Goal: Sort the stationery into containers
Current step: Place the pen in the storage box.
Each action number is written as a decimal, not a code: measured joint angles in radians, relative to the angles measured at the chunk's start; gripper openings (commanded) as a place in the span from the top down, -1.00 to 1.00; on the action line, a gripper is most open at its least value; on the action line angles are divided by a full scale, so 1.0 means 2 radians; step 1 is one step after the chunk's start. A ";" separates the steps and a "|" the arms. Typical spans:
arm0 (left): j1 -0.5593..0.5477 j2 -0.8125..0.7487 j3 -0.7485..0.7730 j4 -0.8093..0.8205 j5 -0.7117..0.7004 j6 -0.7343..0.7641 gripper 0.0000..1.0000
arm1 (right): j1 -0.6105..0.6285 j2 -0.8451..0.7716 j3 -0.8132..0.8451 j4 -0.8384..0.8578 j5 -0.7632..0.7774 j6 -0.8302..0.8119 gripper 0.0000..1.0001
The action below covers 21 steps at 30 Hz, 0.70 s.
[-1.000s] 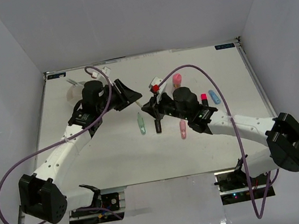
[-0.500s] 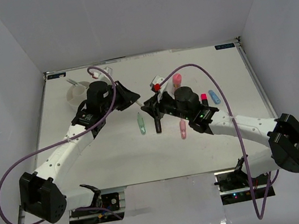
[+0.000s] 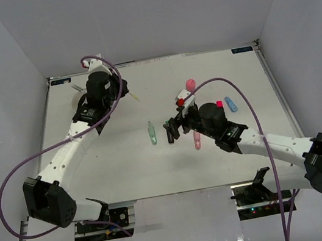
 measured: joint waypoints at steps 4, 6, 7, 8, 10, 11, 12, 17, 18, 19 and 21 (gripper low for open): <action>0.053 0.032 0.034 0.014 -0.036 0.033 0.89 | -0.002 -0.035 -0.053 0.001 0.026 0.000 -0.80; 0.086 0.050 0.047 0.023 -0.048 0.043 0.88 | -0.002 -0.044 -0.077 0.001 0.040 0.000 -0.80; 0.102 0.059 0.053 0.029 -0.053 0.048 0.88 | -0.002 -0.045 -0.085 0.001 0.046 0.000 -0.80; 0.115 0.066 0.057 0.035 -0.058 0.054 0.88 | -0.003 -0.045 -0.092 0.001 0.051 0.000 -0.80; 0.144 0.083 0.065 0.045 -0.065 0.063 0.87 | -0.003 -0.046 -0.107 0.009 0.058 0.000 -0.80; 0.154 0.091 0.068 0.050 -0.066 0.065 0.86 | -0.003 -0.047 -0.114 0.015 0.060 0.000 -0.80; 0.167 0.099 0.072 0.054 -0.066 0.067 0.86 | -0.003 -0.048 -0.120 0.019 0.060 0.000 -0.80; 0.199 0.147 0.103 0.069 -0.063 0.071 0.82 | -0.003 -0.048 -0.126 0.031 0.060 0.000 -0.80; 0.204 0.157 0.109 0.072 -0.062 0.071 0.82 | -0.003 -0.047 -0.126 0.034 0.060 0.000 -0.80; 0.206 0.164 0.112 0.073 -0.061 0.071 0.82 | -0.003 -0.047 -0.126 0.037 0.060 0.000 -0.80; 0.212 0.179 0.116 0.076 -0.058 0.071 0.81 | -0.003 -0.046 -0.126 0.041 0.060 0.000 -0.80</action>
